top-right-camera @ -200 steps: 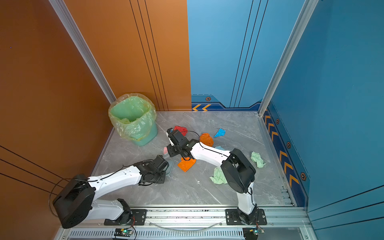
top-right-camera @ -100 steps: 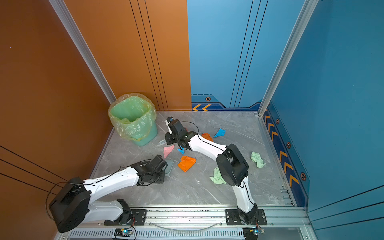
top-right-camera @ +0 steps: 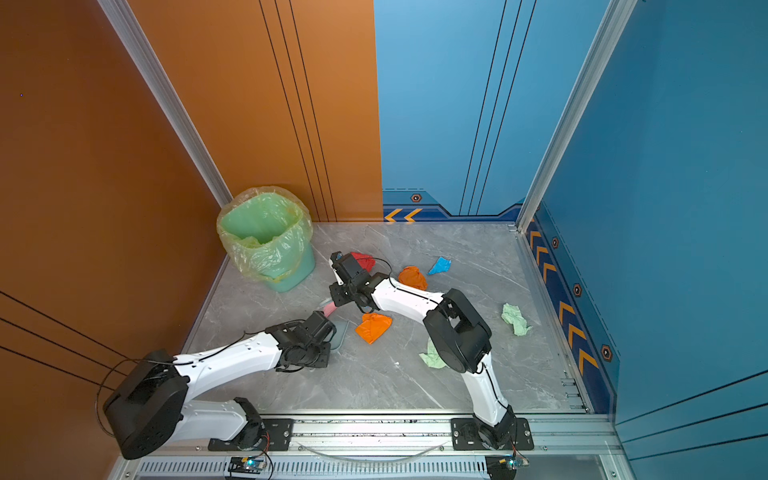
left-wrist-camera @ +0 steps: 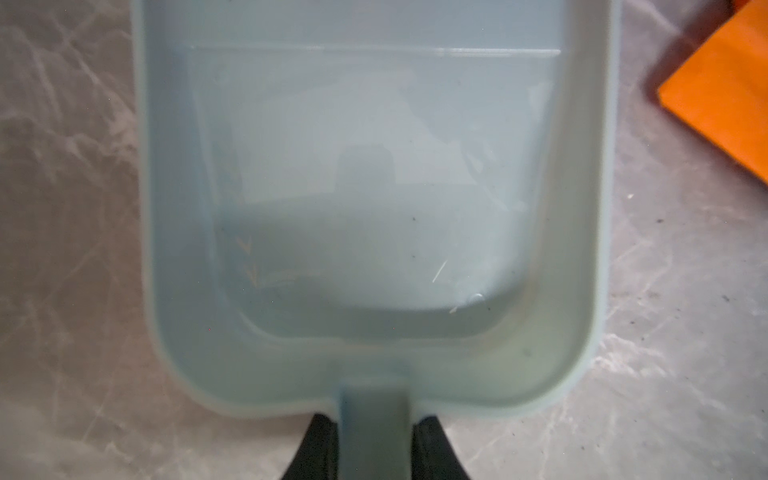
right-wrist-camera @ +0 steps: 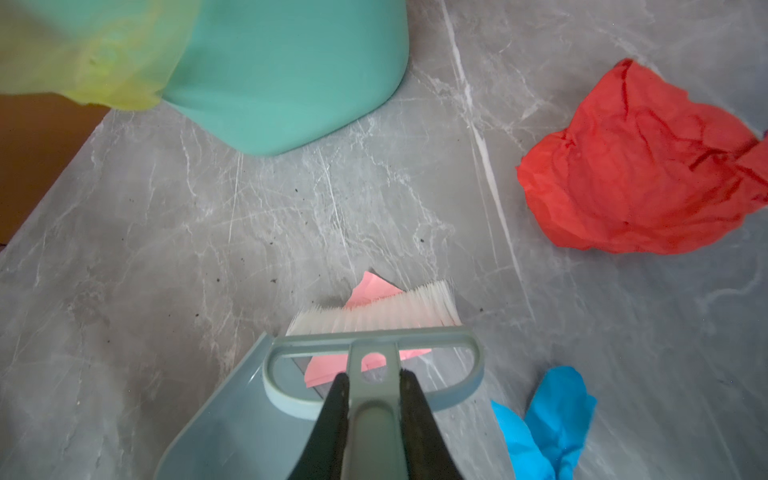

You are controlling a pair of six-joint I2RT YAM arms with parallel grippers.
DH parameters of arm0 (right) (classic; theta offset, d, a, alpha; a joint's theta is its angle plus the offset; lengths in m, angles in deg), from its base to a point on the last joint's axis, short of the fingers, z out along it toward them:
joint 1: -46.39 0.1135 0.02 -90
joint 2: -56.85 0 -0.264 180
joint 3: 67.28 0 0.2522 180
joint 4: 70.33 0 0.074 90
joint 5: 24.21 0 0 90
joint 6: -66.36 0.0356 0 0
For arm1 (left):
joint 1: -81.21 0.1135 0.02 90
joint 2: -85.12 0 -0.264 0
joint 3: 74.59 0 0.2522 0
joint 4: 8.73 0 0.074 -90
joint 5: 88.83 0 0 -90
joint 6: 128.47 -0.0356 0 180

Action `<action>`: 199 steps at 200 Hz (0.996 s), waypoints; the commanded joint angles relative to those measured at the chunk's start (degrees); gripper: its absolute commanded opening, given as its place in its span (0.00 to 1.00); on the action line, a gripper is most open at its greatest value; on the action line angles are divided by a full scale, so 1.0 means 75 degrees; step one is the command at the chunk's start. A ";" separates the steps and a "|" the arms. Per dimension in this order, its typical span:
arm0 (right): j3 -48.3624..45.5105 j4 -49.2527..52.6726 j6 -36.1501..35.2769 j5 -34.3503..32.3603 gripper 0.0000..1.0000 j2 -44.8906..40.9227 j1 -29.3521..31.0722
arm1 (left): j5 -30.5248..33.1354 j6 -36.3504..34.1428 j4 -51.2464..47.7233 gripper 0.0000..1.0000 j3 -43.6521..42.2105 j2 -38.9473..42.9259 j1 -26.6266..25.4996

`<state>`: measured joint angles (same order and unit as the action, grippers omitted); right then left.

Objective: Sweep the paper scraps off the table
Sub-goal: 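Sweep the pink scrap into the dustpan with the right gripper's brush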

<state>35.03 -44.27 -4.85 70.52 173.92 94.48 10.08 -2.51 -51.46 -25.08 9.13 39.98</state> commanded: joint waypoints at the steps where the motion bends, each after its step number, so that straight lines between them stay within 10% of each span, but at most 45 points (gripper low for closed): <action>1: -0.0338 0.0707 -0.0150 0.0027 0.00 -0.0400 0.0068 | -0.0088 -0.0074 -0.0075 0.00 -0.0073 0.0006 0.0098; 67: -0.0534 0.1225 0.1014 0.2521 0.00 -0.0562 0.0044 | -0.0180 -0.0255 -0.0036 0.00 0.0116 -0.0250 0.0178; 199: -0.0544 -0.0285 0.2731 0.4016 0.00 -0.1344 -0.1495 | -0.0253 -0.0340 -0.0005 0.00 0.0213 -0.0385 0.0176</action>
<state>30.40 -43.70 12.83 98.30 165.14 84.49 9.66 -4.21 -50.15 -24.60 7.74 40.77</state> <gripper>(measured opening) 0.199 0.232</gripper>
